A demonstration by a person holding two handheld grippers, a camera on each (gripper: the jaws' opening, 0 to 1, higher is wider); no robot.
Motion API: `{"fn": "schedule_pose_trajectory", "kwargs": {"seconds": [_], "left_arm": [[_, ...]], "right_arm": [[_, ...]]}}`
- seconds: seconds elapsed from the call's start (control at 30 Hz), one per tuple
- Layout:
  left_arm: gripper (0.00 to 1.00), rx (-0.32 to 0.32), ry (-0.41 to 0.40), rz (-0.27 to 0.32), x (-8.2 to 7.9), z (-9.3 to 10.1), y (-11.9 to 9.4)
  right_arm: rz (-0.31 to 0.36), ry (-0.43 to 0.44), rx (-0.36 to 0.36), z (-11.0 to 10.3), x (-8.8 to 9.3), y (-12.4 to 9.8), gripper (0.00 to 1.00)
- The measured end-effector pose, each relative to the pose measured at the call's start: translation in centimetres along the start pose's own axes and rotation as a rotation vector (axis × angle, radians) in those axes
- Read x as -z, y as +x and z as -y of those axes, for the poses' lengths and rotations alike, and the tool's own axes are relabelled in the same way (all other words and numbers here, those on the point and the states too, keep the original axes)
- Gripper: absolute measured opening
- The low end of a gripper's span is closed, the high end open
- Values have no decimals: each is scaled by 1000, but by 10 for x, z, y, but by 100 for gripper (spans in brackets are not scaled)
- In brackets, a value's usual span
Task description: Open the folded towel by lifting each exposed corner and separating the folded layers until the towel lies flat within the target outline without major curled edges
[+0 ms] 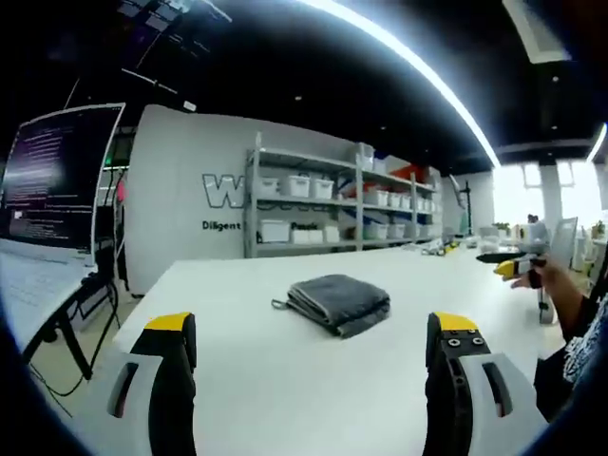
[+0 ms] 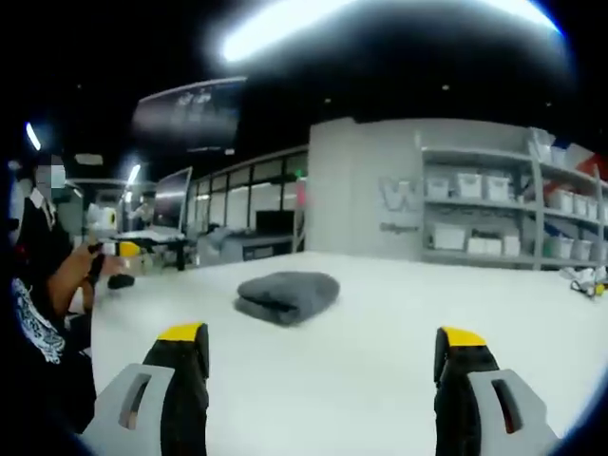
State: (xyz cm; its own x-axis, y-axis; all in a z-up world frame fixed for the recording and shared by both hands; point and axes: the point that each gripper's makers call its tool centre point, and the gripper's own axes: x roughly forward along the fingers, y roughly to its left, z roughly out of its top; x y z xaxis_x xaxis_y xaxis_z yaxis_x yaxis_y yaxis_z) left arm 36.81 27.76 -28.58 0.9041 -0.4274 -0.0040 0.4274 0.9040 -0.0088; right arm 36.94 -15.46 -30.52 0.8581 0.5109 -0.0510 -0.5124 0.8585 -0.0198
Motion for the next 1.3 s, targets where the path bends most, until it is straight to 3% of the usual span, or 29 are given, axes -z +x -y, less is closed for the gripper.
{"fn": "schedule_pose_trajectory", "kwargs": {"seconds": [0.27,0.53,0.97,1.3], "left_arm": [[100,1,5,10,-6,-1,6],[100,22,16,-24,2,4,6],[100,28,6,-21,2,-1,4],[100,-5,17,-21,-2,-8,0]], "right_arm": [[-12,-12,26,9,4,5,99],[-30,-52,22,4,7,9,99],[-50,-53,34,8,4,6,96],[-76,-146,60,24,-37,-4,99]]}}
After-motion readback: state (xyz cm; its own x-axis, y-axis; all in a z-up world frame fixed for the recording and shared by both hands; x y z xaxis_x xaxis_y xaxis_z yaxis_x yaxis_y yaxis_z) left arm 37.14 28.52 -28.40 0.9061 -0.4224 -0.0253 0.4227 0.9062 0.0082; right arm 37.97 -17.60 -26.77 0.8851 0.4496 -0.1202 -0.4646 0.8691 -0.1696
